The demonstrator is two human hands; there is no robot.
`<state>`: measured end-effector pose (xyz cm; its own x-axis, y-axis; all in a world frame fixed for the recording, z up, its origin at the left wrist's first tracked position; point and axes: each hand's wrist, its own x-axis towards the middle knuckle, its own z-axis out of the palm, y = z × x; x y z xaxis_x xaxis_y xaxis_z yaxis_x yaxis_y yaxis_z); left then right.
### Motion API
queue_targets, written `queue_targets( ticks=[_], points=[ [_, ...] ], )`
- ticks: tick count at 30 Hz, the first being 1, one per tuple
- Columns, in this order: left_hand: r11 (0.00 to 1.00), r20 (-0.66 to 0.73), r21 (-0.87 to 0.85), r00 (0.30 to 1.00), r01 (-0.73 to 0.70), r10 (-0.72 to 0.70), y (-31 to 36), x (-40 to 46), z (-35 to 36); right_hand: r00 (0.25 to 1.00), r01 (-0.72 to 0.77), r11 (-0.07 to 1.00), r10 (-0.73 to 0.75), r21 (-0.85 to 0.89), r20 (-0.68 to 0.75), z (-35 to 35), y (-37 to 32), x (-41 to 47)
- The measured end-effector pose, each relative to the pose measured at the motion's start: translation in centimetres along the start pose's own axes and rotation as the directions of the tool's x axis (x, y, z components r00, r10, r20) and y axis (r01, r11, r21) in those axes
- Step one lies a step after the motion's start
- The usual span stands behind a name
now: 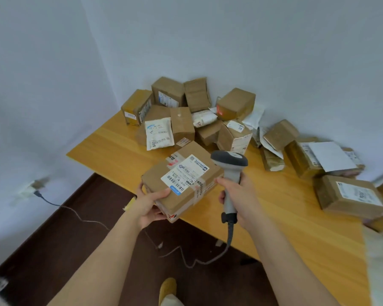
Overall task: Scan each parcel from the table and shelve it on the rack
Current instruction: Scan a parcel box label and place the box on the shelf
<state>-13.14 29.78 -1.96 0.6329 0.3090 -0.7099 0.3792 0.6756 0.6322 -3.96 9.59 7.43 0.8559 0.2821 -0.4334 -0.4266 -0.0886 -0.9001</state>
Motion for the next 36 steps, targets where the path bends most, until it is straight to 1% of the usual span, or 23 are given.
queue_targets(
  ticks=[6,9,11,13,14,15,16,17,18,19,20,21,23,24,25,26,27,28,29,30,31,34,36],
  points=[
    [0.977,-0.012,0.187,0.995,0.103,-0.103,-3.0,2.2,-0.9,0.999,-0.040,0.997,0.037,-0.062,-0.038,-1.4,2.6,-0.1],
    [0.969,-0.050,0.220,0.994,0.109,-0.101,-3.0,4.3,-1.4,0.997,-0.050,0.994,0.044,-0.098,-0.061,-1.8,3.7,0.5],
    [0.968,-0.128,0.239,0.991,0.070,-0.040,-2.4,5.9,-1.3,0.995,-0.061,0.993,0.052,-0.105,-0.088,-2.0,4.4,0.9],
    [0.951,-0.255,0.307,0.966,0.031,0.051,-1.5,7.1,-0.9,0.992,-0.072,0.992,0.061,-0.100,-0.113,-2.1,5.0,1.2],
    [0.933,-0.309,0.357,0.948,0.038,0.080,-1.0,7.3,-0.5,0.990,-0.081,0.992,0.069,-0.092,-0.122,-2.1,5.2,1.4],
    [0.907,-0.347,0.411,0.936,0.086,0.069,-0.6,7.3,-0.1,0.988,-0.091,0.992,0.080,-0.082,-0.130,-2.1,5.3,1.6],
    [0.870,-0.367,0.460,0.930,0.177,0.005,-0.3,7.0,0.3,0.987,-0.101,0.992,0.090,-0.072,-0.136,-2.0,5.4,1.8],
    [0.820,-0.361,0.500,0.928,0.277,-0.093,0.0,6.6,0.5,0.985,-0.107,0.992,0.098,-0.059,-0.139,-1.8,5.4,2.1],
    [0.786,-0.325,0.520,0.928,0.335,-0.181,0.0,6.2,0.8,0.985,-0.109,0.993,0.102,-0.047,-0.140,-1.7,5.4,2.3],
    [0.783,-0.265,0.512,0.932,0.354,-0.247,0.0,6.0,0.8,0.985,-0.109,0.993,0.104,-0.035,-0.138,-1.3,5.3,2.5],
    [0.805,-0.204,0.483,0.938,0.345,-0.280,-0.2,6.0,0.7,0.986,-0.109,0.994,0.104,-0.032,-0.134,-1.1,5.1,2.7],
    [0.842,-0.165,0.437,0.948,0.316,-0.271,-0.4,6.5,0.6,0.987,-0.106,0.994,0.101,-0.037,-0.128,-0.8,4.9,2.8],
    [0.892,-0.133,0.389,0.972,0.232,-0.195,-0.2,7.5,0.5,0.990,-0.095,0.993,0.087,-0.066,-0.112,-0.3,4.5,3.0],
    [0.898,-0.131,0.408,0.984,0.167,-0.124,0.1,8.1,0.5,0.992,-0.086,0.993,0.077,-0.085,-0.104,0.0,4.3,3.1],
    [0.886,-0.148,0.457,0.989,0.080,-0.013,0.5,8.7,0.4,0.993,-0.078,0.992,0.068,-0.102,-0.096,0.2,4.2,3.2],
    [0.851,-0.181,0.525,0.976,-0.004,0.117,0.9,9.0,0.4,0.995,-0.071,0.991,0.062,-0.115,-0.085,0.5,4.0,3.2],
    [0.801,-0.219,0.595,0.944,-0.072,0.247,1.4,9.4,0.3,0.996,-0.066,0.990,0.057,-0.126,-0.073,0.8,3.8,3.2],
    [0.767,-0.257,0.633,0.906,-0.105,0.336,1.6,9.5,0.1,0.997,-0.061,0.989,0.054,-0.136,-0.059,1.0,3.6,3.2],
    [0.766,-0.290,0.632,0.882,-0.115,0.372,1.7,9.3,0.2,0.998,-0.056,0.988,0.050,-0.147,-0.043,1.3,3.3,3.2],
    [0.792,-0.318,0.602,0.880,-0.100,0.353,1.5,9.1,0.3,0.999,-0.052,0.986,0.049,-0.156,-0.024,1.5,3.1,3.1],
    [0.826,-0.320,0.558,0.897,-0.083,0.306,1.2,9.0,0.4,0.999,-0.051,0.986,0.052,-0.158,0.002,1.7,2.8,3.0],
    [0.888,-0.206,0.461,0.972,-0.003,0.110,-1.0,8.4,1.4,0.992,-0.073,0.989,0.086,-0.129,0.097,2.4,1.8,2.6],
    [0.895,-0.165,0.445,0.985,0.026,0.054,-2.5,8.5,1.9,0.983,-0.090,0.989,0.107,-0.114,0.151,2.9,1.0,2.5]
  ],
)
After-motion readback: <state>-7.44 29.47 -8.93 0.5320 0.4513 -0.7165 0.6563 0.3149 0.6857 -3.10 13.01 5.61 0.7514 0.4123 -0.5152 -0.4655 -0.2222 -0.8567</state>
